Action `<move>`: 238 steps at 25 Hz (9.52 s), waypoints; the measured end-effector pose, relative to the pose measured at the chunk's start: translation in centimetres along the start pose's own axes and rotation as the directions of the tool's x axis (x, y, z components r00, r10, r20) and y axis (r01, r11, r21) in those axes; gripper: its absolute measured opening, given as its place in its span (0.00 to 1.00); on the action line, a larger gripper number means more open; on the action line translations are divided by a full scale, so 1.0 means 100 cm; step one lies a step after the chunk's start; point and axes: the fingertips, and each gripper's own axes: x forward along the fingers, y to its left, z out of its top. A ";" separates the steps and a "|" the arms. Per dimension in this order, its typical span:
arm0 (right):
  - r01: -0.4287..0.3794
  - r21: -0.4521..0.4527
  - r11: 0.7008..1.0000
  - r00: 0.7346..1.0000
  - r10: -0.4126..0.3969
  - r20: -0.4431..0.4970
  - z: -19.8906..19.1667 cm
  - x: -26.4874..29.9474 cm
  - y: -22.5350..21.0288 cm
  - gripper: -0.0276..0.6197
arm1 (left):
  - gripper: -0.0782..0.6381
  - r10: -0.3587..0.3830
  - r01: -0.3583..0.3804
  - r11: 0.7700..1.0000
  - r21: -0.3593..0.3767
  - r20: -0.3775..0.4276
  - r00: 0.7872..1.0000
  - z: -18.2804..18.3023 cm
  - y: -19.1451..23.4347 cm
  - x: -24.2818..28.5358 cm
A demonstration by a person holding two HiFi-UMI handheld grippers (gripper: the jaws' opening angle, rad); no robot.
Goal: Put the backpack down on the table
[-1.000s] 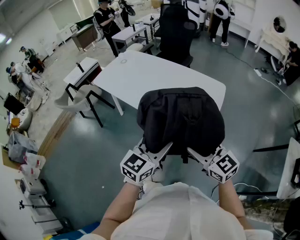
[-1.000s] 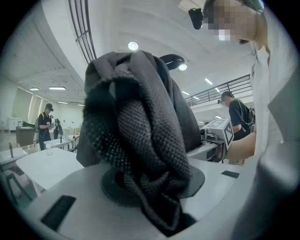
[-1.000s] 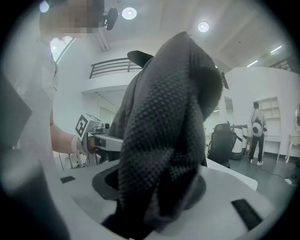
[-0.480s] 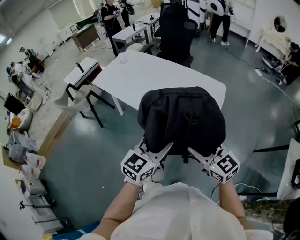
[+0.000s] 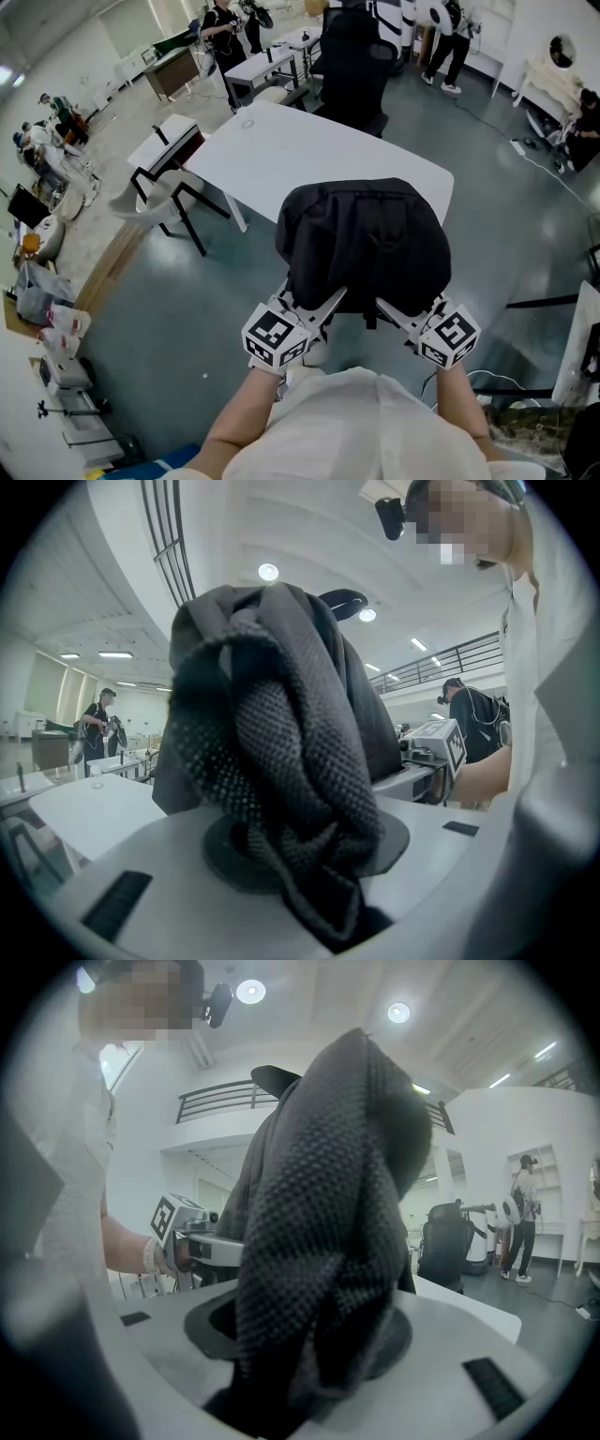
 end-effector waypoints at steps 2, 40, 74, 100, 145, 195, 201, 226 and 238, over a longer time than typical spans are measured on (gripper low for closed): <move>-0.003 0.001 1.000 1.000 0.003 0.002 0.000 0.003 -0.001 0.38 | 0.31 0.003 -0.003 1.000 -0.002 0.002 1.000 0.000 0.003 0.001; -0.099 0.003 0.995 0.995 0.099 -0.006 0.036 0.233 0.095 0.37 | 0.31 0.091 -0.091 0.996 -0.009 -0.002 0.996 -0.010 0.196 -0.159; -0.095 0.045 0.994 0.995 0.096 -0.013 0.066 0.374 -0.101 0.37 | 0.31 0.067 -0.067 0.997 -0.026 -0.018 0.998 0.028 0.389 -0.012; 0.303 0.046 0.952 0.951 -0.305 0.050 0.139 0.488 -0.225 0.37 | 0.31 -0.332 0.332 0.939 0.089 -0.021 0.943 0.107 0.555 0.089; 0.513 0.155 0.844 0.858 -0.500 -0.113 -0.006 0.504 -0.394 0.37 | 0.31 -0.445 0.444 0.895 -0.041 -0.127 0.887 -0.017 0.610 0.287; 0.544 0.271 0.794 0.839 -0.510 -0.191 -0.084 0.519 -0.410 0.39 | 0.38 -0.446 0.430 0.895 -0.118 -0.217 0.869 -0.100 0.629 0.310; 0.543 0.273 0.794 0.839 -0.510 -0.188 -0.086 0.518 -0.410 0.40 | 0.38 -0.442 0.427 0.897 -0.115 -0.222 0.869 -0.102 0.628 0.311; 0.593 0.269 0.759 0.805 -0.550 -0.222 -0.090 0.505 -0.405 0.48 | 0.50 -0.381 0.364 0.924 -0.114 -0.253 0.889 -0.102 0.641 0.303; 0.662 0.320 0.678 0.748 -0.622 -0.229 -0.091 0.486 -0.397 0.49 | 0.52 -0.343 0.321 0.939 -0.121 -0.269 0.900 -0.101 0.653 0.280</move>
